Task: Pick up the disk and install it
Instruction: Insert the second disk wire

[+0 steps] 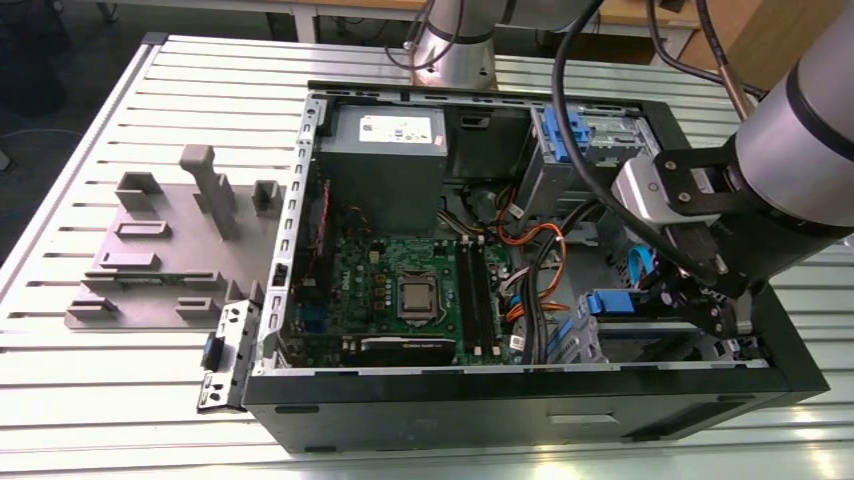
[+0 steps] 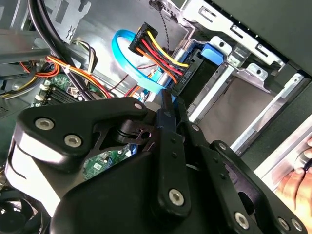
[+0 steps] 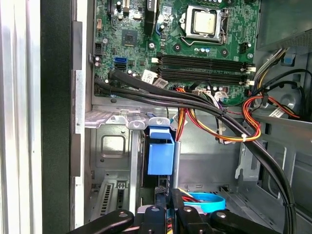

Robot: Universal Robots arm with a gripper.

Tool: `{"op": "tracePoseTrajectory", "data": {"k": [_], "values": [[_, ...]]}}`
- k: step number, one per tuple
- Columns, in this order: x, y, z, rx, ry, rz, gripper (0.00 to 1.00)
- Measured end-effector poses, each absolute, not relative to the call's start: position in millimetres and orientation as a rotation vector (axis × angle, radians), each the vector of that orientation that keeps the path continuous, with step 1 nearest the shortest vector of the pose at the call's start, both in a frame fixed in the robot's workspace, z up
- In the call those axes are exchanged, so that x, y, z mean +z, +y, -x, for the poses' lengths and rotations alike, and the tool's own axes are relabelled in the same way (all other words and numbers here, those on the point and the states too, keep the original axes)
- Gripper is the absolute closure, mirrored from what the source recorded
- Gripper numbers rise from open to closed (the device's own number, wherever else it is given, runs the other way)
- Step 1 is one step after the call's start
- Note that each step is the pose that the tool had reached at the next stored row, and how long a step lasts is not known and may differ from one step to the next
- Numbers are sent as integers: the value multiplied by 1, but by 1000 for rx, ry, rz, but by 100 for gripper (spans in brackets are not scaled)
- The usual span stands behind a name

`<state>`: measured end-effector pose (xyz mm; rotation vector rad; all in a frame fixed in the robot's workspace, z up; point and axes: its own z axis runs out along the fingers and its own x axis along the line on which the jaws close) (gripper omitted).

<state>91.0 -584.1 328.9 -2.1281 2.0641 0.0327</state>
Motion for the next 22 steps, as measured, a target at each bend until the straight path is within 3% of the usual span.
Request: {"op": "tracePoseTrajectory", "data": {"k": [11,14,15,22], "values": [[327,-585,-91,33,2064,2128,84],[329,-585,-91,33,2064,2128,77],[330,-585,-91,33,2064,2128,71],[344,-585,-91,33,2064,2128,71]]}}
